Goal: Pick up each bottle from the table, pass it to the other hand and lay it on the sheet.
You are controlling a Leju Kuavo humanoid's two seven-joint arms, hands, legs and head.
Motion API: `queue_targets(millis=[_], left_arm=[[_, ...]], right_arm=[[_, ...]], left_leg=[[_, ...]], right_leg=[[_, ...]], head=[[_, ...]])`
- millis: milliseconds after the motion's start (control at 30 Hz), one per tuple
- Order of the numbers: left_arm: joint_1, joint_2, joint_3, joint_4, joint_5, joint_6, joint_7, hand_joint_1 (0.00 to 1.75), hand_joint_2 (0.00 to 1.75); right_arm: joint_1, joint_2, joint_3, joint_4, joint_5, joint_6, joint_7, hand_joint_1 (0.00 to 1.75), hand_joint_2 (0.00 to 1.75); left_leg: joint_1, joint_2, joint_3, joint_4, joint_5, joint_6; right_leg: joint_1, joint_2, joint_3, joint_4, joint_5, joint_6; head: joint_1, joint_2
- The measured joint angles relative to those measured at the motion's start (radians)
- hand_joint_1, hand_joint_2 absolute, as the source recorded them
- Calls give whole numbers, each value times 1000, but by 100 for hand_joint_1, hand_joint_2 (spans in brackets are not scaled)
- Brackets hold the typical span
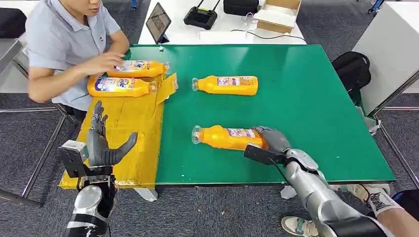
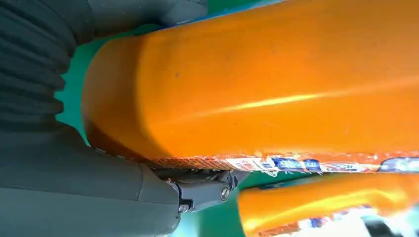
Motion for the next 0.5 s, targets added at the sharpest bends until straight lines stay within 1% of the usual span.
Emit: queue_targets(millis=[133,367,500], left_arm=[[6,0,-13,0,8,-3,-11,0,175],[12,0,-18,0,13,-4,-14,0,175],[45,-9,-20,-24,55,-11,-30,0,175]], right_arm=[[36,4,-22,-25,-32,-13,-27,175,175],[52,5,-34,-41,-40,-17,-35,175,175],[110,19,-72,-92,-156,-79,-92,175,175]], left_leg=[[0,0,0,0,0,0],[0,0,0,0,0,0],[0,-1,0,0,0,0]], right_leg=[[0,0,0,0,0,0],[0,0,0,0,0,0],[0,0,1,0,0,0]], head=[[0,0],[0,0],[0,0]])
